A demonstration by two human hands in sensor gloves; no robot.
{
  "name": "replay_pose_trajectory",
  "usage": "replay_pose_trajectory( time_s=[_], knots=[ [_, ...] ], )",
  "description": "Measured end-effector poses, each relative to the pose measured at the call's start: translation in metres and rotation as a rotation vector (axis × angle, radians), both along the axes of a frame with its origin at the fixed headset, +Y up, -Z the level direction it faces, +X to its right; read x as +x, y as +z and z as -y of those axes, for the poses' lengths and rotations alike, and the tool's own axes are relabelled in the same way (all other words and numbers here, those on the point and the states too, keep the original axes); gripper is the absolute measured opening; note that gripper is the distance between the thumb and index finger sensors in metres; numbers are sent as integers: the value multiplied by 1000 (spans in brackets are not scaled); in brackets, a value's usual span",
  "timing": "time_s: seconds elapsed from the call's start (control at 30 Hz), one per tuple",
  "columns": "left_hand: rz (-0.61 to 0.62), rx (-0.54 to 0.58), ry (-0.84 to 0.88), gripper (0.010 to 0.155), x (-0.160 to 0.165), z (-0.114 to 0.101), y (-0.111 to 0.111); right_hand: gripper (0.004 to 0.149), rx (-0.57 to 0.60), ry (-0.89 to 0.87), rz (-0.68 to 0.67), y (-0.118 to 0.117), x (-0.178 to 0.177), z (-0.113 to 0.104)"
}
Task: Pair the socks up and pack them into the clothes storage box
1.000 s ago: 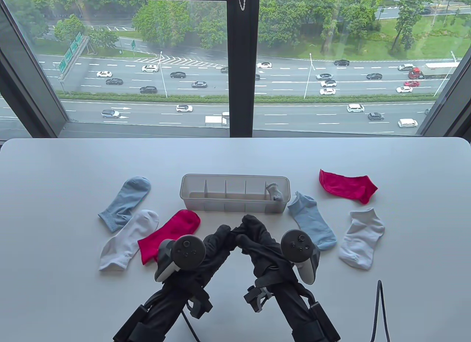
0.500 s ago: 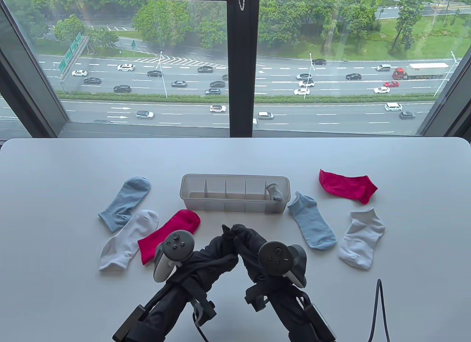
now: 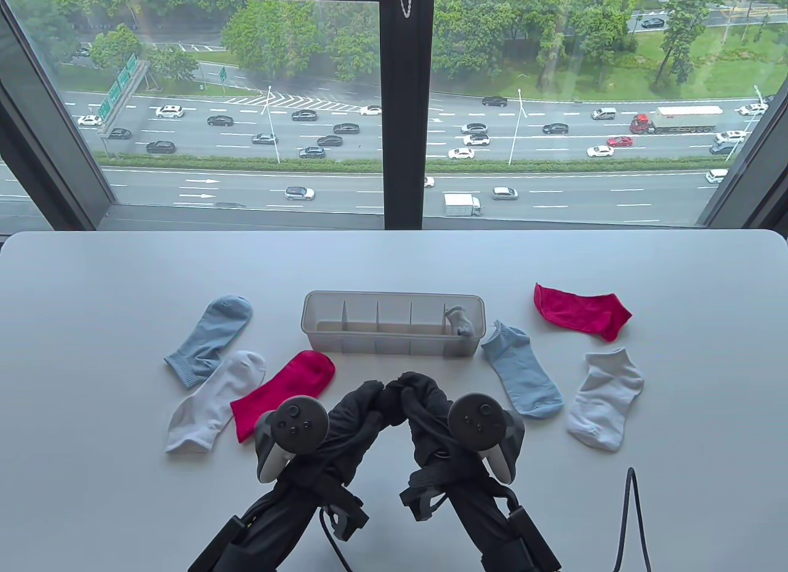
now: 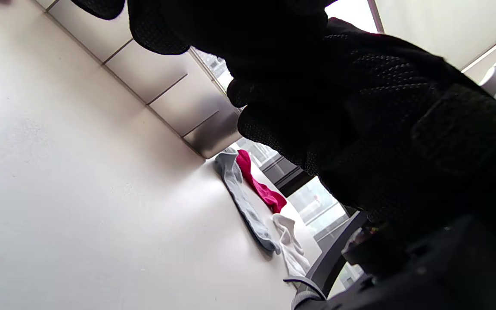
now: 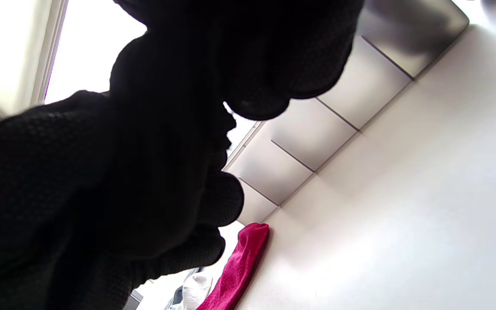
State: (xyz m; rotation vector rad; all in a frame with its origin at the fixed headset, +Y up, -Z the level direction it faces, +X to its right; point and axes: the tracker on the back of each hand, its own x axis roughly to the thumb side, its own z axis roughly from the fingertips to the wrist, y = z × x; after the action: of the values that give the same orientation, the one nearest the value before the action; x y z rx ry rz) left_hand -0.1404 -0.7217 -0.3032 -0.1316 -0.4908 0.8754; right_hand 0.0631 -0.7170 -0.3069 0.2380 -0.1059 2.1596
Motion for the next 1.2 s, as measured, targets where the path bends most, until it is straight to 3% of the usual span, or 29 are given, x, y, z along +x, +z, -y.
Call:
replay_pose_trajectory(
  time_s=[0.13, 0.3, 0.43, 0.53, 0.6, 0.7, 0.73, 0.8, 0.93, 1.03, 1.1, 1.2],
  knots=[
    [-79, 19, -183, 70, 7, 0, -1, 42, -31, -37, -71, 3, -9, 0],
    [-148, 16, -116, 79, -4, -4, -4, 43, -25, 49, -91, -1, -12, -1],
    [-189, 31, -167, 56, -9, -9, -5, 45, 16, 117, -94, 1, -11, 0],
    [-224, 42, -223, 52, -16, -13, -9, 49, 53, 179, -115, 0, -12, -3],
    [-199, 19, -136, 52, -21, -10, -9, 50, 69, 217, -93, -2, -9, -3],
    [-238, 20, -8, 54, -27, -9, -10, 71, -30, 141, -181, -4, -6, 5],
    [-245, 18, 50, 54, -30, -8, -11, 83, -131, 100, -309, -6, -8, 10],
    [-211, -2, 149, 53, -30, -7, -12, 88, -256, 47, -380, -5, -14, 20],
    [-197, -62, 192, 51, -28, -5, -11, 68, -197, -66, -266, -2, -20, 23],
    [-108, -96, 261, 52, -31, -5, -13, 43, -179, -136, -193, -5, -9, 22],
    [10, -148, 283, 53, -27, -6, -14, 41, -172, -134, -150, -11, 3, 24],
    [17, -183, 249, 53, -21, -2, -16, 41, -199, -156, -160, -13, 11, 27]
  ],
)
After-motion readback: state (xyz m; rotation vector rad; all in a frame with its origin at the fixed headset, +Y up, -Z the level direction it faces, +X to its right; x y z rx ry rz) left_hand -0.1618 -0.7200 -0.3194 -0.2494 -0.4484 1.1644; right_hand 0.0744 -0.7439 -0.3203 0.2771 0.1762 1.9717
